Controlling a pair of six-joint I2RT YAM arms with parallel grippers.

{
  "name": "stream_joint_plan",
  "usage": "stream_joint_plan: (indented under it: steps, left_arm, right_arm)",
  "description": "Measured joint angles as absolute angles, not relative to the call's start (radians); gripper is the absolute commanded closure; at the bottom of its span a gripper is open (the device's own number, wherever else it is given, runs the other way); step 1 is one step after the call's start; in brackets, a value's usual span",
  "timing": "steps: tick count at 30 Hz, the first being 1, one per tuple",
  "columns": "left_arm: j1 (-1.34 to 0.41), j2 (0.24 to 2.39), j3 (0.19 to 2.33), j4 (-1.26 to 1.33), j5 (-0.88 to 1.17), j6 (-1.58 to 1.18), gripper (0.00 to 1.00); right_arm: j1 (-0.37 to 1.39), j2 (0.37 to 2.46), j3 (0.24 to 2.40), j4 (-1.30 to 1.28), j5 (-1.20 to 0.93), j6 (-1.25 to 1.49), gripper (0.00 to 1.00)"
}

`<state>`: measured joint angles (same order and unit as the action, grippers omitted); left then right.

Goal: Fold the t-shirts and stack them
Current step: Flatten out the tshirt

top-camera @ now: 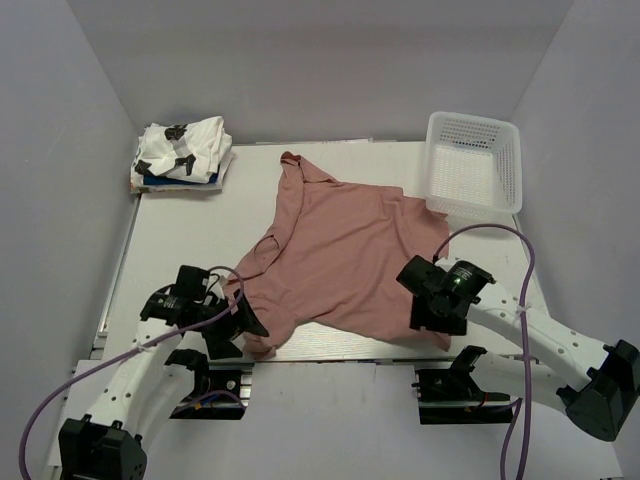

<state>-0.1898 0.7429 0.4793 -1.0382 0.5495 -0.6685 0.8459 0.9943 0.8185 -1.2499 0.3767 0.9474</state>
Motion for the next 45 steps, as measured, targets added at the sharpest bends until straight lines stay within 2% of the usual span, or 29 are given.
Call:
stream_joint_plan:
  steps: [2,6,11,17,21,25,29,34,40,45]
  left_arm:
    - [-0.190,0.734,0.493,-1.103,0.554,-0.651,0.00]
    - [-0.192,0.830,0.635,-1.133,0.504,-0.596,0.00]
    - [-0.193,1.036,0.793,-0.879,0.381,-0.542,0.00]
    - [-0.215,1.406,0.981,-0.605,0.355,-0.499,0.00]
    - [-0.285,1.655,1.202,-0.495,0.371,-0.469,0.00]
    - [-0.383,1.881,1.413,-0.466,0.382,-0.441,0.00]
    - [-0.455,2.046,1.546,-0.528,0.289,-0.408,0.00]
    - [-0.471,2.126,1.619,-0.616,0.106,-0.381,0.00]
    - [-0.403,2.191,1.724,-0.702,-0.158,-0.356,0.00]
    - [-0.311,2.211,1.734,-0.718,-0.231,-0.351,0.00]
  right_arm:
    - [0.844,0.997,0.817,-1.264,0.375,0.949,0.10]
    - [0.844,1.011,0.843,-1.253,0.388,0.905,0.10]
    - [0.830,1.085,0.932,-1.105,0.442,0.791,0.10]
    - [0.749,1.259,0.950,-0.822,0.472,0.673,0.10]
    - [0.649,1.389,0.952,-0.664,0.432,0.618,0.10]
    - [0.576,1.489,0.952,-0.559,0.382,0.585,0.10]
    - [0.523,1.539,0.923,-0.493,0.343,0.562,0.10]
    - [0.459,1.585,0.866,-0.435,0.286,0.548,0.10]
    - [0.390,1.587,0.861,-0.391,0.267,0.537,0.10]
    - [0.344,1.588,0.860,-0.368,0.243,0.530,0.11]
